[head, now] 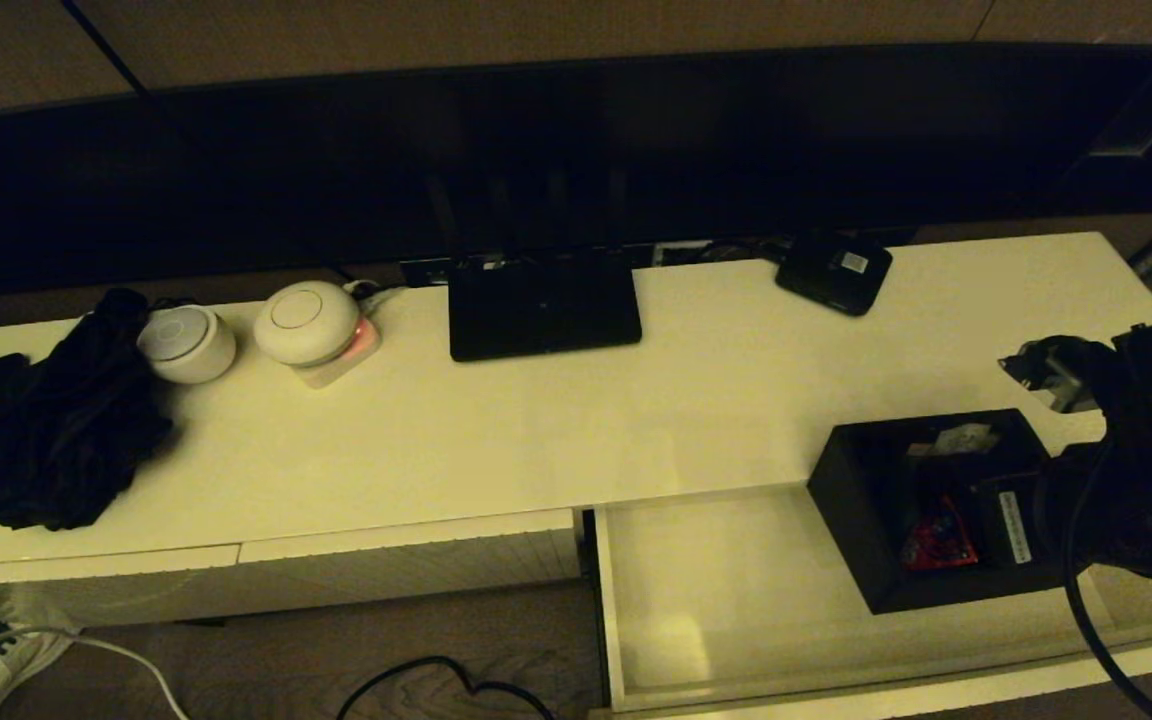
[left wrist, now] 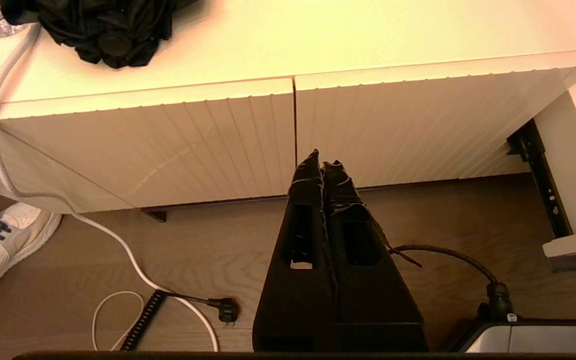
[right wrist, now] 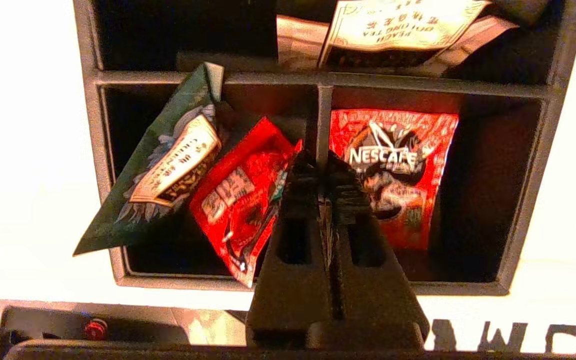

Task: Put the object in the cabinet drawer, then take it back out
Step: Take the storage box out of the drawer and put it on the table

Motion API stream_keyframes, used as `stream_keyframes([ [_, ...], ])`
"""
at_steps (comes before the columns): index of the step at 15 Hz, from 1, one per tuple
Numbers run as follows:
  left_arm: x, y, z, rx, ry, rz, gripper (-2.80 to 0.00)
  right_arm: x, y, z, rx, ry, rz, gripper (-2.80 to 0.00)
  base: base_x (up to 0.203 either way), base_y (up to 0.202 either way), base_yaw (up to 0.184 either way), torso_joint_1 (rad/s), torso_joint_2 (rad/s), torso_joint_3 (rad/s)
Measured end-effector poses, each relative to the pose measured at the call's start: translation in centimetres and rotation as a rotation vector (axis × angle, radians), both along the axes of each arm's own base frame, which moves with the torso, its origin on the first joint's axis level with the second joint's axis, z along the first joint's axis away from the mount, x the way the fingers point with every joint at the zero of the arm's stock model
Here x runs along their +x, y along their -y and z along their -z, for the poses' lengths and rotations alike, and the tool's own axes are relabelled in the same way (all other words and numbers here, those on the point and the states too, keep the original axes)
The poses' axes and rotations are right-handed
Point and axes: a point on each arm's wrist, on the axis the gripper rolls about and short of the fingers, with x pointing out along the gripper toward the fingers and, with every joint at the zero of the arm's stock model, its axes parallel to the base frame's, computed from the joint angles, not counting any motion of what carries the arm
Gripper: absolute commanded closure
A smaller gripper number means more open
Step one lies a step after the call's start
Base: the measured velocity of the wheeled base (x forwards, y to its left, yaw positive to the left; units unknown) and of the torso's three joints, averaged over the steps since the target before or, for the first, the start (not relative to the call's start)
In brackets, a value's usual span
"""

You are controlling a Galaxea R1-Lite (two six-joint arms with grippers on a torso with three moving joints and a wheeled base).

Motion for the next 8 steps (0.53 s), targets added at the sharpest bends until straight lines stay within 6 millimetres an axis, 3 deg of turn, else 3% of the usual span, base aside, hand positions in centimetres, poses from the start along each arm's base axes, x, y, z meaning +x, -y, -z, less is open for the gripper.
stream_keyframes([
  [8, 0.0, 0.0, 0.0, 0.0, 0.0, 0.001, 0.0, -0.1, 0.0, -1.8, 0.007, 0.065, -0.009, 0.0, 0.0, 0.0, 0.0, 0.0, 0.0, 0.0],
])
